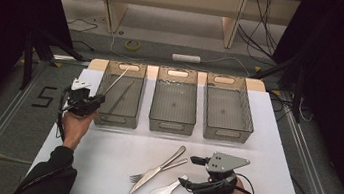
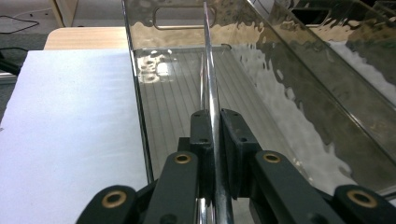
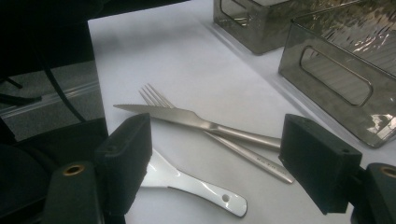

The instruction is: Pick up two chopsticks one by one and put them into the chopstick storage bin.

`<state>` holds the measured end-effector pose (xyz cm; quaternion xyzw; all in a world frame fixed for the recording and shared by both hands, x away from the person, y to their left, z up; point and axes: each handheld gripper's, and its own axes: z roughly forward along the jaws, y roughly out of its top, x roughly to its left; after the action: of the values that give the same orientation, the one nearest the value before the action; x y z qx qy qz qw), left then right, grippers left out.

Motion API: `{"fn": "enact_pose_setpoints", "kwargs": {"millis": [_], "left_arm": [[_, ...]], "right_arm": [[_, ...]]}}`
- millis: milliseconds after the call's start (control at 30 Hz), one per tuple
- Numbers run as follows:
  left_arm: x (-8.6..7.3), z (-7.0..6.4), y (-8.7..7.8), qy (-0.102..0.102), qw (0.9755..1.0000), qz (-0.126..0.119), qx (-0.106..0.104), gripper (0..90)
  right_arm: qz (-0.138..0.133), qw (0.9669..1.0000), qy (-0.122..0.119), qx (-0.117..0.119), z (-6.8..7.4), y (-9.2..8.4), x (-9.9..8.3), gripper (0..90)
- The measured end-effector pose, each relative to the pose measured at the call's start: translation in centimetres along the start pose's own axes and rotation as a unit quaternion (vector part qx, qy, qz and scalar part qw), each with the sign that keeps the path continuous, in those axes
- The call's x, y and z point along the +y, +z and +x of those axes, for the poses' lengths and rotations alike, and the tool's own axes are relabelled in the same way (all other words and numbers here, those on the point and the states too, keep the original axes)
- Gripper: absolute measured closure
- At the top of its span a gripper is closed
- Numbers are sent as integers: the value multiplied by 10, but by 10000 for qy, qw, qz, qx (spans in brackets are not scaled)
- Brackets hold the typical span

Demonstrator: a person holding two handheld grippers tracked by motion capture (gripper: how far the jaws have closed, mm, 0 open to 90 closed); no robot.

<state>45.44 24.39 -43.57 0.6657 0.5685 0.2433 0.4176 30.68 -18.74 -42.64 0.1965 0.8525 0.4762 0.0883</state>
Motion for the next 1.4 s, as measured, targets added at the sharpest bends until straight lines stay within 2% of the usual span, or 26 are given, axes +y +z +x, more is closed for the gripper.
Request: {"fn": "enact_pose_setpoints", "kwargs": {"millis": [100, 167, 400, 567, 700, 767, 867, 1067, 1200, 1400], "left_arm": [[0, 1, 2, -74, 10000, 42, 37, 815], [0, 2, 2, -97, 9999, 45, -14, 705], [6, -4, -7, -158, 9996, -148, -160, 482], [6, -14, -19, -27, 9982, -120, -594, 353], [6, -25, -30, 184, 9968, -158, -759, 288], [5, -31, -36, 227, 9956, -203, -884, 267], [3, -41, -44, 363, 9946, -251, -941, 247], [-7, -52, -61, 434, 9915, -432, -1152, 217], [-16, -62, -69, 428, 9884, -541, -1356, 196], [-30, -80, -77, 685, 9817, -520, -1700, 177]], "right_arm": [[-14, 10000, -4, 5, 0, 0, 0, 263], [-19, 10000, 4, 5, 0, -1, 0, 263], [-22, 10000, -20, -5, 0, -1, 0, 263], [69, 9999, -85, 5, 0, -1, 0, 263], [164, 9997, -162, -15, 0, 1, 0, 263], [228, 9996, -183, 14, 0, 2, -1, 263], [352, 9991, -243, 81, 0, 4, -1, 262], [724, 9956, -560, 177, 1, 10, 2, 261], [905, 9930, -714, 267, 0, 14, 4, 261], [1219, 9871, -972, 352, 2, 22, 5, 261]]}}
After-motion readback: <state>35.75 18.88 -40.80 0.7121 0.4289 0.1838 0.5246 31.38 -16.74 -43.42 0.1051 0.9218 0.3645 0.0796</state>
